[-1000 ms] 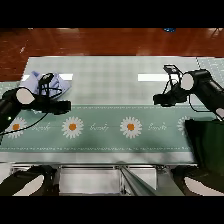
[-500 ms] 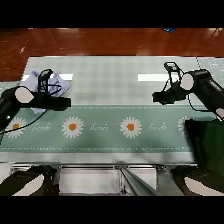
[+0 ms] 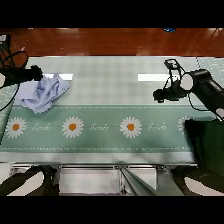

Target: Fold the shirts.

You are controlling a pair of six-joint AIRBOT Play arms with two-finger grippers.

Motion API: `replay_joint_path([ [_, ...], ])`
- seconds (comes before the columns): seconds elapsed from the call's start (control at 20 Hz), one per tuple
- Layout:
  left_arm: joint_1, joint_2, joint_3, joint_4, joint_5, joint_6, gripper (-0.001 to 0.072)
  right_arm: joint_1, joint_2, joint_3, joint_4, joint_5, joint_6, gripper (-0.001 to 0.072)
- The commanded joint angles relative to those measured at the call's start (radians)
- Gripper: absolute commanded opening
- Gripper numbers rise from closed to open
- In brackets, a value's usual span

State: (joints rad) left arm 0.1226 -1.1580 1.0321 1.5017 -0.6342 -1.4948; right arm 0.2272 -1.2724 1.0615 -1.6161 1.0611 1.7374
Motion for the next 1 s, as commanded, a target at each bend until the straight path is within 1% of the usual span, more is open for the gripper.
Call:
replay_joint_path([
  [0.0,0.067,-0.113,0.017,0.075,-0.019,-0.021,0.0509,0.001,0.0,0.0,0.018,0.006,0.018,0.0414],
  [0.3,0.07,-0.315,0.018,0.08,-0.254,-0.021,0.0508,0.001,0.0,0.0,0.023,-0.029,0.069,0.0411],
  [0.35,0.07,-0.332,0.018,0.081,-0.281,-0.028,0.0506,0.001,0.0,0.0,0.031,-0.035,0.069,0.0411],
  [0.45,0.07,-0.344,0.018,0.081,-0.313,-0.079,0.0504,0.001,0.0,0.0,0.047,-0.043,0.069,0.0411],
  [0.5,0.07,-0.343,0.019,0.081,-0.325,-0.093,0.0441,0.001,0.0,0.0,0.05,-0.043,0.069,0.041],
  [0.55,0.07,-0.343,0.034,0.08,-0.366,-0.092,0.0177,0.001,0.0,0.0,0.054,-0.04,0.069,0.0411],
  [0.6,0.07,-0.343,0.056,0.08,-0.403,-0.09,0.0019,0.001,0.0,0.0,0.059,-0.038,0.068,0.041],
  [0.75,0.07,-0.316,0.179,0.076,-0.506,-0.085,0.0017,0.001,0.017,0.0,0.066,-0.037,0.064,0.041],
  [0.95,0.07,-0.206,0.387,-0.005,-0.514,-0.085,0.0017,0.001,0.136,0.0,0.063,-0.045,0.064,0.041],
])
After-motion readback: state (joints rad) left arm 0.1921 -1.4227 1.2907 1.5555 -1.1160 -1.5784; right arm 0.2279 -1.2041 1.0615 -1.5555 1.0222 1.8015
